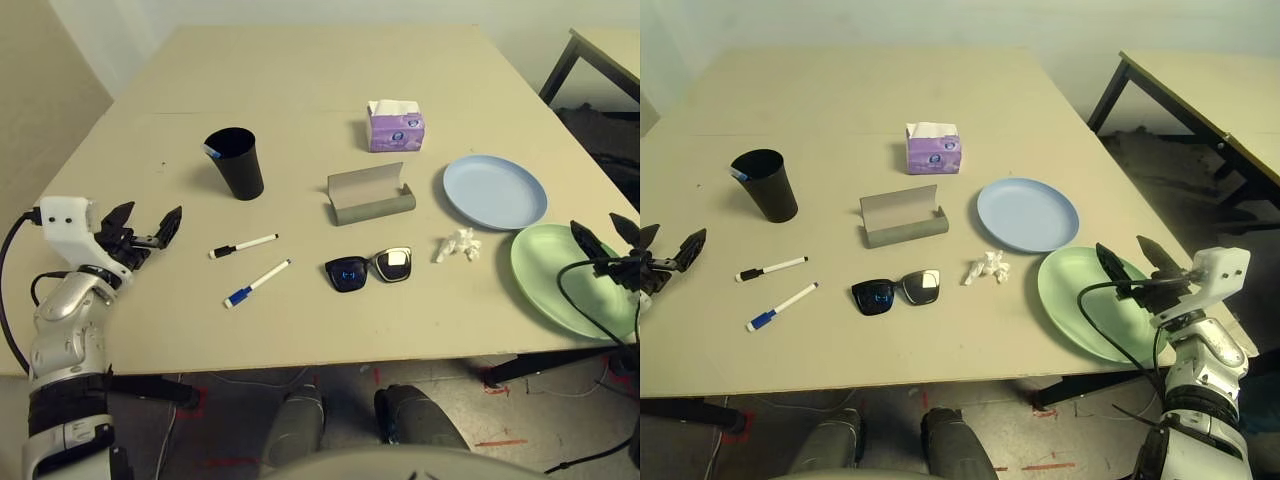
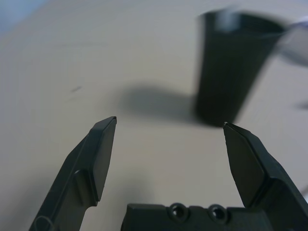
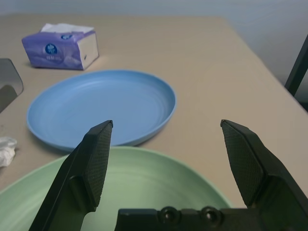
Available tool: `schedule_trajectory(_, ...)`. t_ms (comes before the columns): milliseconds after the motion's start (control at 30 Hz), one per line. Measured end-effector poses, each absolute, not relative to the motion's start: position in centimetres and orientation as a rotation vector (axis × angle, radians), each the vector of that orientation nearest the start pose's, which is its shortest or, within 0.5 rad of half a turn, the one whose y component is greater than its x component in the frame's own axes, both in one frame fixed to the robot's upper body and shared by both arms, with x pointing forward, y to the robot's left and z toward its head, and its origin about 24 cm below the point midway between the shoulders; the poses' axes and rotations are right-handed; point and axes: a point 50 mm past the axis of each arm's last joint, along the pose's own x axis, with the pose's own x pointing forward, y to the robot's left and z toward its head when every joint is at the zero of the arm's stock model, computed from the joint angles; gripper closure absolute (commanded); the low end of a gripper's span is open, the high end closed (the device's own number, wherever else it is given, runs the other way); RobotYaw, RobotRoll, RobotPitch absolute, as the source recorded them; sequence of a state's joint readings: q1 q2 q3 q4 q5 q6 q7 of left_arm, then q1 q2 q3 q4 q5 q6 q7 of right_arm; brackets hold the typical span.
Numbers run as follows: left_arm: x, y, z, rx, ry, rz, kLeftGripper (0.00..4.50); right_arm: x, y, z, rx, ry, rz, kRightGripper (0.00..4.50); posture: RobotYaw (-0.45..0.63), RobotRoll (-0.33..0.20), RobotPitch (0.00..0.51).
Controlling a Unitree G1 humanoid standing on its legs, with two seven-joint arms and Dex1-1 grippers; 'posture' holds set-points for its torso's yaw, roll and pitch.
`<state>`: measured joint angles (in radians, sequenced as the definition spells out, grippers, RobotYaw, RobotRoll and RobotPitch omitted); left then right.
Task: Organize and tidy the items on the table.
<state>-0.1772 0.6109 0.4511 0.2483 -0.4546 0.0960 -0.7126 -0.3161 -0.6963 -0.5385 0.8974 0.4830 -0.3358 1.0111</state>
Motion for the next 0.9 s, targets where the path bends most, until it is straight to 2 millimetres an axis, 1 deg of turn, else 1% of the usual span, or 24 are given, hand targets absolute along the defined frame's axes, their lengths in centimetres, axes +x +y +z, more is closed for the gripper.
schedule_trajectory(133, 26.1, 30.2, 13.1, 0.012, -0.119, -0.58, 0.01, 23.3, -39.5, 9.6, -0.052, -0.145, 0.164, 0.0, -0.05, 0.0, 0.056)
schedule_trajectory(233, 26.1, 28.8, 13.2, 0.016, -0.088, -0.779, 0.01, 23.0, -39.7, 9.6, -0.053, -0.133, 0.141, 0.0, -0.06, 0.0, 0.052)
schedule_trajectory(300, 26.1, 27.4, 13.5, 0.042, -0.068, -0.941, 0.01, 22.9, -39.8, 9.7, -0.06, -0.118, 0.125, 0.0, -0.06, 0.0, 0.05)
schedule_trajectory(400, 25.8, 25.8, 13.5, 0.082, -0.031, -1.134, 0.01, 23.0, -39.9, 10.1, -0.069, -0.102, 0.109, 0.0, -0.07, 0.0, 0.053)
schedule_trajectory(500, 25.4, 24.6, 13.0, 0.17, 0.051, -1.321, 0.01, 22.7, -40.3, 10.1, -0.079, -0.042, 0.081, 0.0, -0.08, 0.0, 0.06)
schedule_trajectory(567, 25.4, 24.0, 12.9, 0.183, 0.067, -1.392, 0.01, 22.4, -40.4, 10.0, -0.081, 0.003, 0.068, 0.0, -0.08, 0.0, 0.064)
schedule_trajectory(633, 25.6, 23.8, 13.0, 0.196, 0.064, -1.418, 0.01, 22.3, -40.3, 9.7, -0.081, 0.041, 0.065, 0.0, -0.09, 0.0, 0.07)
schedule_trajectory(800, 25.9, 24.0, 12.7, 0.222, 0.064, -1.428, 0.01, 21.2, -40.3, 9.1, -0.088, 0.185, 0.058, 0.0, -0.11, 0.0, 0.082)
schedule_trajectory(900, 25.9, 23.9, 12.5, 0.214, 0.06, -1.433, 0.01, 20.8, -39.9, 9.2, -0.087, 0.241, 0.078, 0.0, -0.11, 0.0, 0.092)
